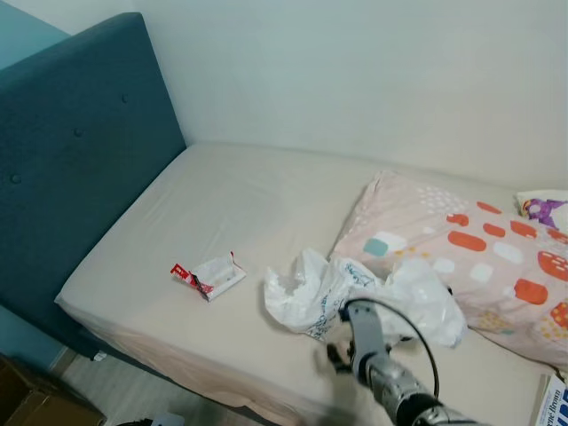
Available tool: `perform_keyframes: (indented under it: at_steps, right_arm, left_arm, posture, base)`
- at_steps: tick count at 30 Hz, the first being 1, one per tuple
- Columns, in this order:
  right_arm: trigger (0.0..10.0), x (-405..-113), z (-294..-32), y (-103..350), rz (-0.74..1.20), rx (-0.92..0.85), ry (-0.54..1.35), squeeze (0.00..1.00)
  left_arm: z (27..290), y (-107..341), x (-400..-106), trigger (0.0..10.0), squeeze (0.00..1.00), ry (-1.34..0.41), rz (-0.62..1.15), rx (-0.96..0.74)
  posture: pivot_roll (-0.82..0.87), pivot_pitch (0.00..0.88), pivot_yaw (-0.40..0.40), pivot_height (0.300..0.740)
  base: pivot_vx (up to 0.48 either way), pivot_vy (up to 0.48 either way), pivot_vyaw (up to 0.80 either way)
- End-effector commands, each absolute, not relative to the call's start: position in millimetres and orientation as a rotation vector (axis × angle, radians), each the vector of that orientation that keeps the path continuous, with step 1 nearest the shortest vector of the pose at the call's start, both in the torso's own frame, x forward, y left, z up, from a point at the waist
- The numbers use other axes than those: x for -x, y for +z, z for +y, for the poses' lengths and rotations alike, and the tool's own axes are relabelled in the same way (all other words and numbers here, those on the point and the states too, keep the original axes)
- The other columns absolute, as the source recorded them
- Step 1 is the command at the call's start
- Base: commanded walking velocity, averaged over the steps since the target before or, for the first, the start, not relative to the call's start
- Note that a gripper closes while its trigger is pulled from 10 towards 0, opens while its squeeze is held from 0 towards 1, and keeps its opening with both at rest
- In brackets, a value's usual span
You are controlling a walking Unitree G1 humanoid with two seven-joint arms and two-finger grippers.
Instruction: Clean up the room
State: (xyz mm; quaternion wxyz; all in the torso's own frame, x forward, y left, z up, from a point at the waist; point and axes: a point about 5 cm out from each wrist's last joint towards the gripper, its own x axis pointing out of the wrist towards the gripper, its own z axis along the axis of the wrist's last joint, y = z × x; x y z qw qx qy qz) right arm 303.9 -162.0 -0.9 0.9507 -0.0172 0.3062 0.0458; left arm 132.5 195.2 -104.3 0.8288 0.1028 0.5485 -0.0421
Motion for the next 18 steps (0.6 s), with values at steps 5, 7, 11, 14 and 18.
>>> perform_keyframes:
  at_steps: [5,7,11,14,18]
  right_arm:
    - [10.0,-342,-149,51,0.327,-0.155,0.171,0.00]
    - [10.0,-342,-149,51,0.327,-0.149,0.170,0.00]
    - [10.0,-356,-149,74,0.252,-0.189,0.199,0.00]
    - [10.0,-366,-160,85,0.277,-0.059,0.120,0.00]
    - [10.0,-363,-179,78,0.353,0.104,0.001,0.00]
  left_arm:
    - [201,-106,-126,10.0,0.00,-0.102,1.186,-0.246]
    - [201,-106,-126,10.0,0.00,-0.103,1.185,-0.246]
    - [198,-105,-129,10.0,0.00,-0.104,1.184,-0.240]
    - [196,-105,-131,10.0,0.00,-0.099,1.178,-0.228]
    - [195,-104,-133,10.0,0.00,-0.096,1.174,-0.223]
  posture:
    - [0.07,0.188,0.087,0.740]
    - [0.07,0.188,0.087,0.740]
    - [0.06,0.169,0.070,0.740]
    - [0.05,0.160,0.062,0.740]
    - [0.05,0.156,0.059,0.740]
  base:
    - [0.000,0.000,0.00]
    - [0.000,0.000,0.00]
    - [0.000,0.000,0.00]
    - [0.000,0.000,0.00]
    - [0.000,0.000,0.00]
